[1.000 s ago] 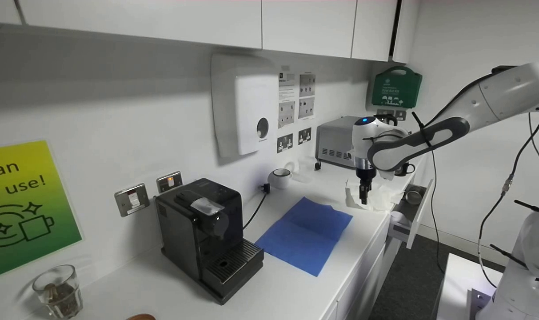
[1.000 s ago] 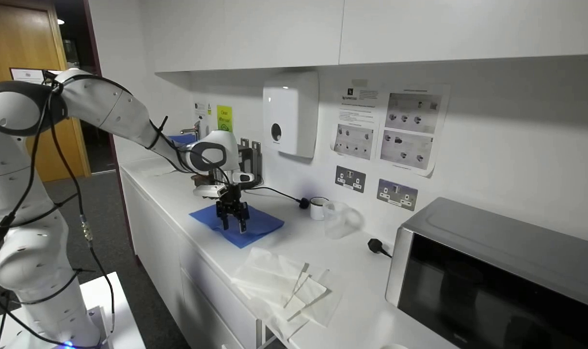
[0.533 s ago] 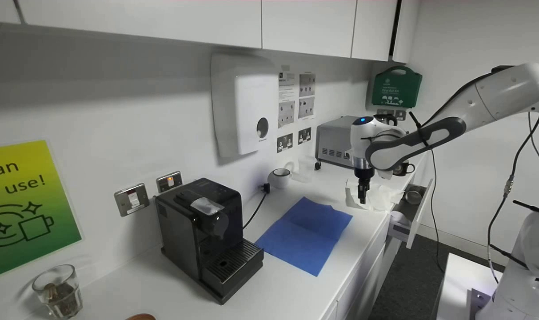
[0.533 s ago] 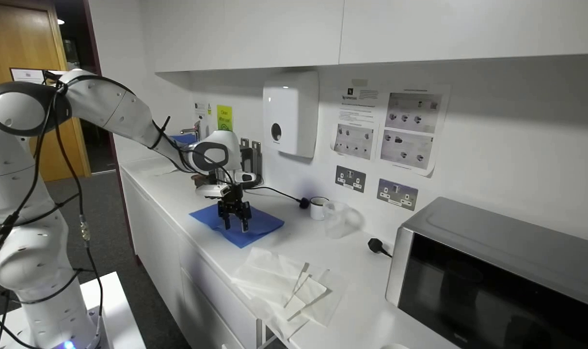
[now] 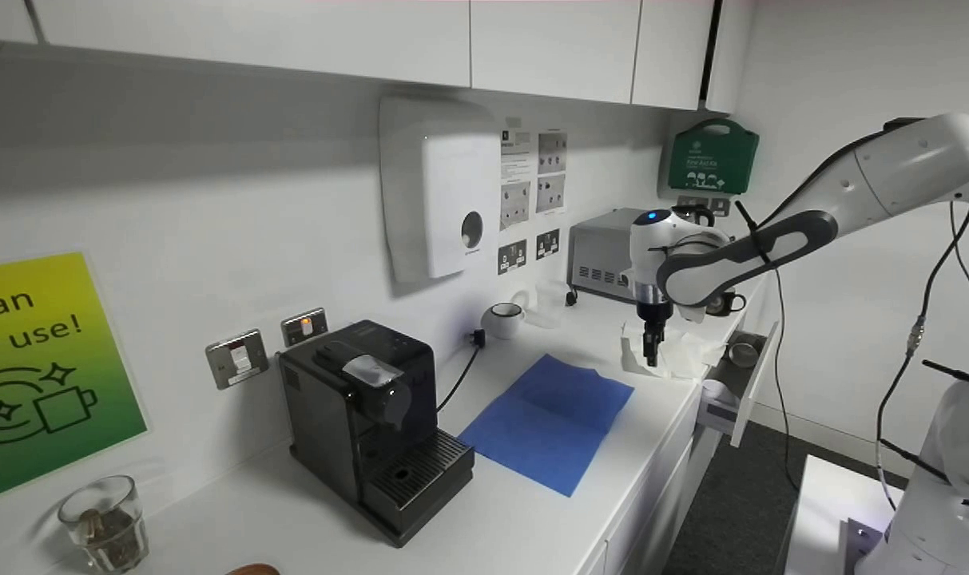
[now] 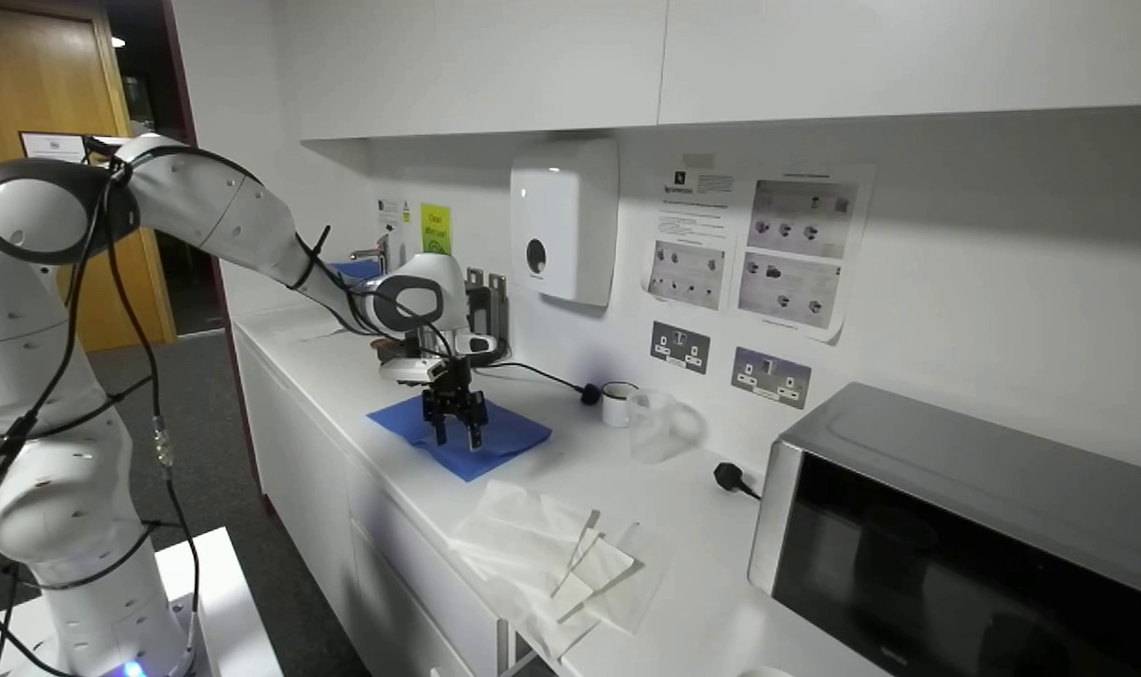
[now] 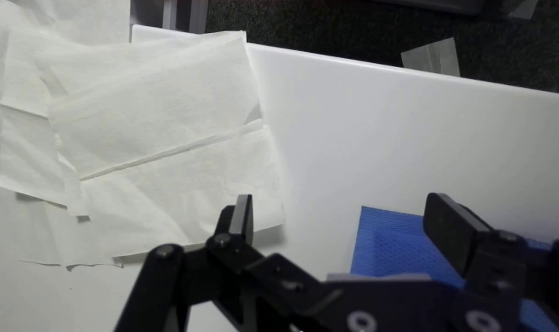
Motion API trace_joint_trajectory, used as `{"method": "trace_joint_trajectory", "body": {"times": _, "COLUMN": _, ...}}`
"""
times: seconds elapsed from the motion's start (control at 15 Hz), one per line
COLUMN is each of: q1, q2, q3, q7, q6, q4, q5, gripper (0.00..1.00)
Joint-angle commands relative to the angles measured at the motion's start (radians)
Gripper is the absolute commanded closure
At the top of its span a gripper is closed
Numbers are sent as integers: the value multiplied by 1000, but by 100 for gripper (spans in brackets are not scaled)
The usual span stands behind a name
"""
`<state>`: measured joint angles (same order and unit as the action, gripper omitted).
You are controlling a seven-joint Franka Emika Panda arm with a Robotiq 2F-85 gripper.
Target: Unfold the blue placemat, place the white napkins on the mat then fold the mat in half
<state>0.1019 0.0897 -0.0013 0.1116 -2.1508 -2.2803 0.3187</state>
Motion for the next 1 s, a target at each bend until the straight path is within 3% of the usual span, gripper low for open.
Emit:
{"method": "trace_joint_trajectory", "body": {"times": 0.0, "q1": -16, "q2": 1, "q3": -17, "q7": -4, "q6": -4, "q4": 3, "q5": 19, "gripper": 0}}
{"method": "trace_joint_trajectory", "body": {"times": 0.4, "q1": 0, "q2": -9, "q3": -36, "q7": -39, "q6": -26, "q4": 0, "q5": 27, "gripper": 0}}
{"method": "trace_joint_trajectory", "body": {"times": 0.93, "q1": 5, "q2": -95, "q3": -81, "q7": -184, "q6": -79, "q4": 38, "q5": 35, "gripper": 0}}
